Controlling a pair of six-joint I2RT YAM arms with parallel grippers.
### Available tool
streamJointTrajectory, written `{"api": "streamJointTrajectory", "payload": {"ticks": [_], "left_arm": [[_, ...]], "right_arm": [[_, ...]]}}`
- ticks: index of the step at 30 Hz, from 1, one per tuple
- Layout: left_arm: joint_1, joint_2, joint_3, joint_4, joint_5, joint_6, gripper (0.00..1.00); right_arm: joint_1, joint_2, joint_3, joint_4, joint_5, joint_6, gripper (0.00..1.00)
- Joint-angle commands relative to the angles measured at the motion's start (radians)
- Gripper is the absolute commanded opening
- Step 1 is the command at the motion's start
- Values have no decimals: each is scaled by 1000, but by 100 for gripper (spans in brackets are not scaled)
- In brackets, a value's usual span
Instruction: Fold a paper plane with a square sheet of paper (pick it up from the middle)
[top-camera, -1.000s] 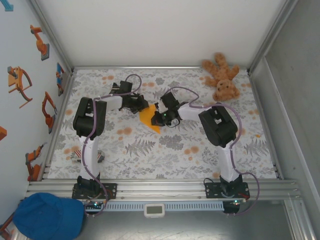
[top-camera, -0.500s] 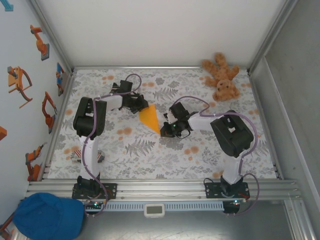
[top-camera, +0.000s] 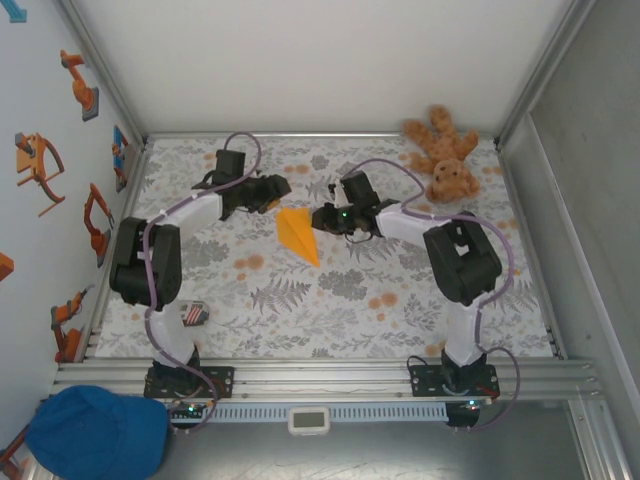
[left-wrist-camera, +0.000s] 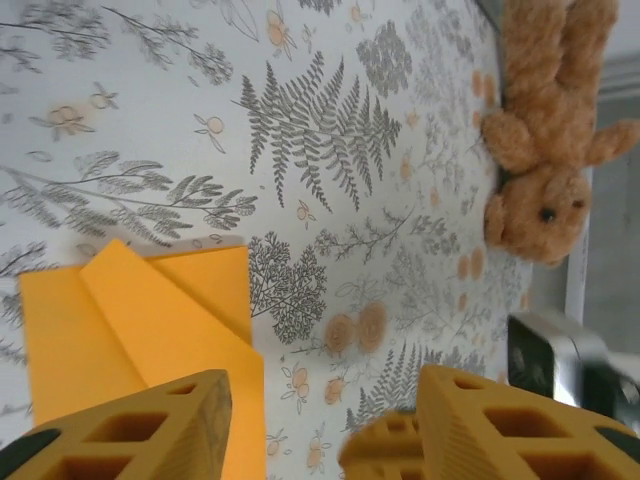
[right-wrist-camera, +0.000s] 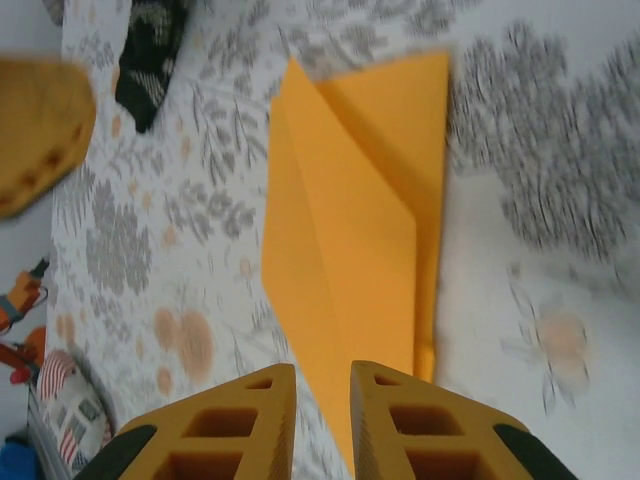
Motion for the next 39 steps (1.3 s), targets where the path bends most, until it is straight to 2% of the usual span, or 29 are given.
{"api": "streamJointTrajectory", "payload": {"ticks": [1, 6, 18, 24, 31, 35, 39], "left_arm": [[13, -39, -87, 21, -33, -58, 55], [12, -64, -155, 41, -34, -84, 56], [10, -18, -182, 83, -8, -117, 58], [10, -13, -181, 85, -2, -117, 58], [19, -36, -183, 85, 13, -113, 59], [33, -91, -199, 94, 25, -113, 58], [39, -166, -237, 161, 62, -148, 59]], "right_arm": [[0, 74, 94, -71, 18, 0, 22], [-10, 145, 161, -94, 11, -7, 26], [-13, 209, 217, -119, -40, -26, 27], [-13, 202, 197, -77, -89, -32, 19], [-14, 165, 166, -18, -100, -31, 0], [-16, 108, 118, 69, -108, -5, 0], [-40, 20, 41, 256, -152, 98, 0]]}}
